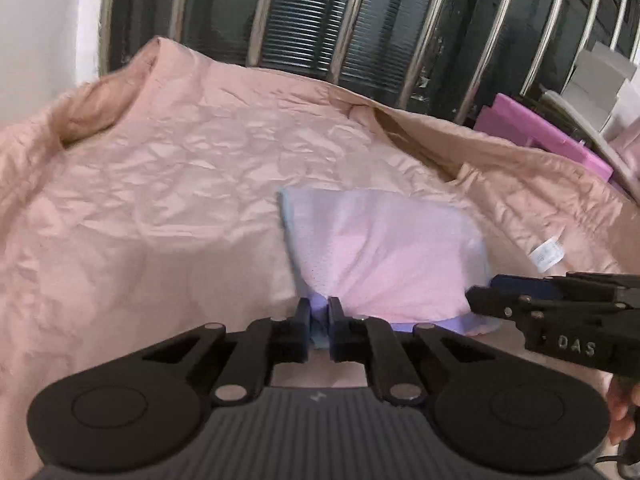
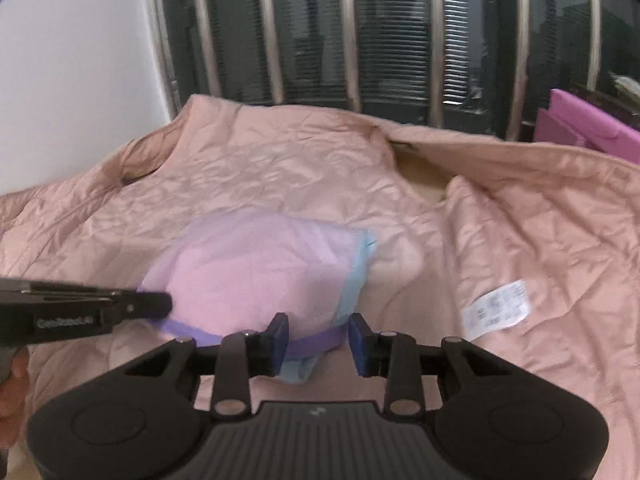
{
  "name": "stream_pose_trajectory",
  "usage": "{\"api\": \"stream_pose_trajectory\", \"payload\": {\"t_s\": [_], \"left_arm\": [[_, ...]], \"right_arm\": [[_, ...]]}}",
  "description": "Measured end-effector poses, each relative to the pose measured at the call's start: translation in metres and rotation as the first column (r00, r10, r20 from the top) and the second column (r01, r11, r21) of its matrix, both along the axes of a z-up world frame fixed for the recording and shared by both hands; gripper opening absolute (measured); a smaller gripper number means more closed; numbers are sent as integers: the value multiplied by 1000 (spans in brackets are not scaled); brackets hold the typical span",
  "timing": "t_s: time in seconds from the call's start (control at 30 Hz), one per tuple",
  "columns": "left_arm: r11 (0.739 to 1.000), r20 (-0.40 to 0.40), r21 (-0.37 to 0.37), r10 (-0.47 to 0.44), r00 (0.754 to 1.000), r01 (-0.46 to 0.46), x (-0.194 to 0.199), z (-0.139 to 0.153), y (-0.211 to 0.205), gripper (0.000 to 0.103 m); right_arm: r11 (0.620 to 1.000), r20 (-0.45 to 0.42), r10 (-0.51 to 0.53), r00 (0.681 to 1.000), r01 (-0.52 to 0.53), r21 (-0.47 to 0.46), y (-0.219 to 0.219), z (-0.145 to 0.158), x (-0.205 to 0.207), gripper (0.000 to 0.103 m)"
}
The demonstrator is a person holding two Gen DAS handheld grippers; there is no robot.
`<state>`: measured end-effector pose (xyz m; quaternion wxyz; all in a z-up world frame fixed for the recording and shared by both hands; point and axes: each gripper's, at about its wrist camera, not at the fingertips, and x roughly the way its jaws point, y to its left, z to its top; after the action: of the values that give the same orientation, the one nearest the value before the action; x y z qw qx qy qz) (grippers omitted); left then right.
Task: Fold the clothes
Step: 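Lower the bundle onto the pink jacket and open both grippers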
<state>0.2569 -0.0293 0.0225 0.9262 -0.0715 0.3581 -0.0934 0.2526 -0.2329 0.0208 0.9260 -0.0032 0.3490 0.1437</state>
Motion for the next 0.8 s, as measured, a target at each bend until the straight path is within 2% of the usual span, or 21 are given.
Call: {"api": "stream_pose_trajectory", "payload": {"t_s": [0.03, 0.13, 0.17, 0.2, 0.23, 0.3, 0.37, 0.4, 0.5, 0.6, 0.63, 0.67, 0.7, 0.73, 0.8], "left_arm": [[1000, 5, -5, 6, 1000, -6, -2, 0, 4, 11], [999, 12, -33, 12, 1000, -11, -7, 4, 8, 31], [999, 20, -42, 10, 1000, -9, -8, 6, 9, 39], [999, 24, -48, 14, 1000, -13, -9, 6, 10, 42], [999, 20, -34, 12, 1000, -12, -8, 5, 9, 41], [1000, 10, 13, 6, 1000, -6, -5, 0, 5, 25], [999, 21, 42, -6, 1000, 5, -9, -2, 2, 26], [999, 23, 43, 1, 1000, -2, -11, 0, 4, 27], [999, 55, -35, 29, 998, -27, -20, 15, 14, 41], [995, 91, -88, 59, 994, -51, -12, 29, 11, 41], [995, 71, -95, 35, 997, -28, -1, 28, 2, 38], [995, 49, -101, 9, 999, -4, 8, 25, -5, 25], [996, 11, -84, 2, 1000, -1, 17, 18, -13, 15], [998, -27, -66, -4, 1000, 2, 26, 12, -20, 15], [1000, -2, -22, -6, 1000, 6, 22, 9, -23, 17]], "right_arm": [[1000, 0, 21, 1000, -21, -14, 4, -3, -1, 31], [997, 13, 32, 999, -31, -66, 12, -7, -2, 31], [998, 35, 27, 999, -25, -56, 12, -2, -5, 31], [999, 56, 22, 998, -20, -44, 11, 3, -9, 31], [999, 71, 35, 997, -33, -34, 11, 7, -13, 31], [995, 53, 85, 995, -82, -52, 16, 7, -14, 31], [987, -1, 114, 993, -114, -116, 24, -6, -10, 29], [988, -2, 107, 994, -106, -110, 22, -7, -12, 29], [992, 12, 87, 996, -85, -97, 16, -3, -21, 29], [993, 67, 89, 994, -84, -85, 14, 12, -25, 29], [995, 67, 78, 995, -73, -73, 14, 14, -17, 29], [996, 66, 67, 996, -63, -61, 14, 17, -9, 29], [997, 65, 55, 996, -52, -48, 14, 19, -1, 29], [998, 36, 50, 998, -49, -28, 14, 16, 10, 29], [999, -35, 44, 998, -44, -15, 13, 6, 25, 30]]}}
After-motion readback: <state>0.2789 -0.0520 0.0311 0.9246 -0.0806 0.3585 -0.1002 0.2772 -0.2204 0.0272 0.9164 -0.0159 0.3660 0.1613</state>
